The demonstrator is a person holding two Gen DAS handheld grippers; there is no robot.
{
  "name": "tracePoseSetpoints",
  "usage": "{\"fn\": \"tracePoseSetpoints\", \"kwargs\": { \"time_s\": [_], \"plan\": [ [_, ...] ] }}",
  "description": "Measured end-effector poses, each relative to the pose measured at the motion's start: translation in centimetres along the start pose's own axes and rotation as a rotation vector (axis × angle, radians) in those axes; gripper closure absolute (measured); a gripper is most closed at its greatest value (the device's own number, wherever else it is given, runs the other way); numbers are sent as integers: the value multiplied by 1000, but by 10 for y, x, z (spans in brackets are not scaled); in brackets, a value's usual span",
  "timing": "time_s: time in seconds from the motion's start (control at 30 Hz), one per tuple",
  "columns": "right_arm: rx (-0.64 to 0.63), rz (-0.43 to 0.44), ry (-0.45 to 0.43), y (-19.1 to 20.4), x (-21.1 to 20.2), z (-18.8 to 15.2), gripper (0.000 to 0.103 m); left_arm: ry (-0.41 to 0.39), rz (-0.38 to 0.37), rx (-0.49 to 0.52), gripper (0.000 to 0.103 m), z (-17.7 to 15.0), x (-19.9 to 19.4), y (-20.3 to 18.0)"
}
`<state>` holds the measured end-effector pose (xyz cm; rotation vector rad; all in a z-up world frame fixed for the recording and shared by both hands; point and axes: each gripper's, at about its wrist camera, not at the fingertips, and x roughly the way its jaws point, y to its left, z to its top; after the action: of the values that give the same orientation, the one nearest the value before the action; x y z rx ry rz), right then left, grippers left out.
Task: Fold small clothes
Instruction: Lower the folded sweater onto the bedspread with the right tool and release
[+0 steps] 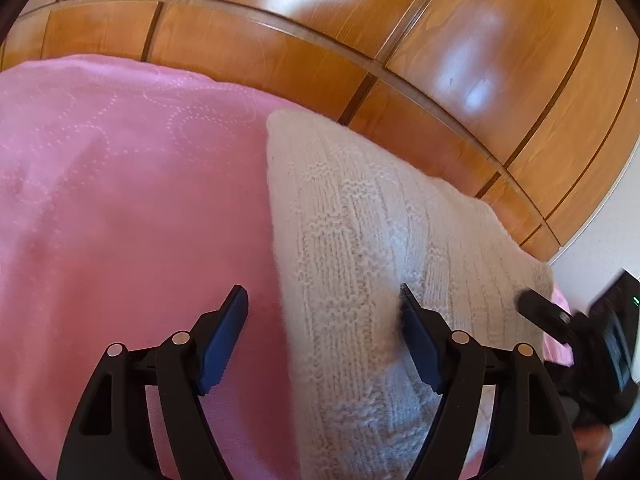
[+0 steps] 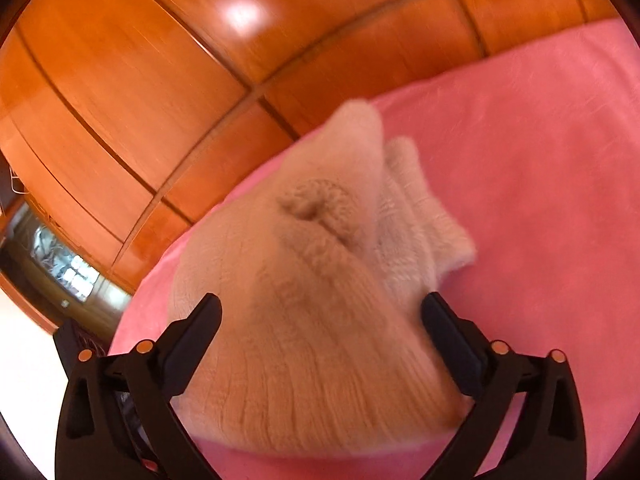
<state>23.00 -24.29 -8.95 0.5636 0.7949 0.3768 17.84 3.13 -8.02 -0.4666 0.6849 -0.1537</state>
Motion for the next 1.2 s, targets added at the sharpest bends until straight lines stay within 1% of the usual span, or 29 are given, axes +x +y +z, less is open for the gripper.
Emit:
{"fn": "tracePoseSetpoints", "kwargs": {
  "time_s": [0.07, 0.1, 0.13, 0.2, 0.23, 0.27, 0.3, 0.33, 0.37, 0.4, 0.43, 0.47, 0.5, 0.53, 0.57, 0.6, 0.73, 0.83, 0.93, 1.0, 1.07, 1.2],
  "plan": [
    [9, -9, 26, -2, 12, 8, 5, 0, 15, 10, 29, 0, 0, -2],
    [4, -17, 31, -1, 15, 11, 19, -1, 28, 21, 29, -1, 0, -4],
    [-21, -38, 37, 3, 18, 14, 43, 0, 36, 35, 29, -2, 1, -8],
    [-104, -48, 40, 16, 19, 19, 52, 7, 56, 83, 29, -6, 2, -17],
    [-158, -53, 21, 26, 17, 19, 54, 7, 67, 95, 29, -6, 3, -19],
    [-238, -86, -4, 37, 15, 18, 54, 8, 80, 102, 29, -7, 4, -20],
    [-282, -115, -12, 43, 16, 15, 55, 11, 86, 100, 24, -6, 5, -20],
    [-319, -148, -15, 46, 19, 11, 53, 18, 93, 87, 20, -6, 7, -18],
    [-340, -179, -14, 46, 22, 7, 50, 25, 95, 70, 13, -6, 8, -14],
    [-335, -199, -10, 41, 25, 3, 41, 32, 92, 50, 9, -5, 9, -10],
    [-295, -191, -11, 32, 25, 0, 33, 35, 83, 30, 9, -5, 9, -6],
    [-217, -170, -18, 21, 20, -1, 29, 33, 77, 17, 9, -5, 7, -3],
    [-169, -153, -21, 14, 15, -3, 23, 31, 80, 17, 9, -6, 5, -3],
    [-128, -139, -26, 9, 11, -4, 18, 30, 85, 21, 9, -7, 3, -3],
    [-95, -140, -40, 4, 4, -9, 15, 29, 90, 24, 9, -8, 1, -3],
    [-83, -161, -50, 1, -1, -12, 9, 27, 93, 24, 9, -9, -1, -3],
    [-60, -186, -93, -6, -20, -27, 7, 27, 100, 4, 9, -14, -12, 1],
    [-68, -217, -116, -8, -33, -38, 6, 17, 118, 11, 9, -18, -22, 0],
    [-82, -240, -128, -5, -41, -49, 3, 6, 141, 41, 9, -27, -35, -5],
    [-109, -267, -136, -2, -40, -54, 2, -5, 153, 70, 9, -34, -43, -10],
    [-132, -289, -140, 0, -43, -61, 2, -21, 184, 104, 4, -40, -51, -15],
    [-166, -322, -141, -2, -50, -73, 2, -45, 222, 155, 4, -51, -64, -21]
  ]
}}
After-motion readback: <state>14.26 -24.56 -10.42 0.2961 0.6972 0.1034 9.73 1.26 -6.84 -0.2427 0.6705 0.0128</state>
